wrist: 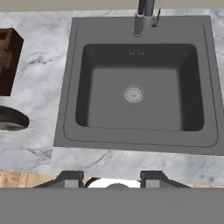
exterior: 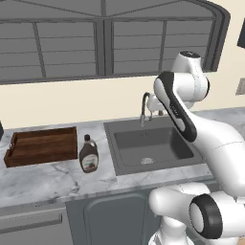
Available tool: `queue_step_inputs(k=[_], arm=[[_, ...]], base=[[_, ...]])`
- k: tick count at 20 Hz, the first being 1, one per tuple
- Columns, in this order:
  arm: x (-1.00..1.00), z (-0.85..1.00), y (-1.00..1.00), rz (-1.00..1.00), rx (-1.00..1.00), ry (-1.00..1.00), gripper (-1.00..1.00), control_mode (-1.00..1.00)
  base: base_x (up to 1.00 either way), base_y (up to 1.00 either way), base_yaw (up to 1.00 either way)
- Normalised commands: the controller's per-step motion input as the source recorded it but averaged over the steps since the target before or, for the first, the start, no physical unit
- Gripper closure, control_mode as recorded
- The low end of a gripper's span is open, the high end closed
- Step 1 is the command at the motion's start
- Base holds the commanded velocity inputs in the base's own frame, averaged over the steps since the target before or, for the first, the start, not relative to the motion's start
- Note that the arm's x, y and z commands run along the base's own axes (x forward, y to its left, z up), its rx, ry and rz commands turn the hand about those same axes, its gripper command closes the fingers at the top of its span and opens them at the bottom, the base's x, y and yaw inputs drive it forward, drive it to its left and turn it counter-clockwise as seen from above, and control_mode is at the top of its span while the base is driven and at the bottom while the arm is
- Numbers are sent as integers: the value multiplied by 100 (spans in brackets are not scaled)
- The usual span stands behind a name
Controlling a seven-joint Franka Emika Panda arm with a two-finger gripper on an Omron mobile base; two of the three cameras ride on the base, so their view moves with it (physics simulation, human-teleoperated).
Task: Pick up all produce items and place them in the sink. Turn on the sink faucet to wash them. Then turn the sink off and put them in the tray.
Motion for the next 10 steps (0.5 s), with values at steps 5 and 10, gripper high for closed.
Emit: queue_step_inputs(k=[5, 10], arm=[[-11, -4, -23, 0, 2, -6, -100, -100], [0, -6, -56, -3, 4, 0, -100, -100]], base=[[0, 0, 0], [0, 0, 0]])
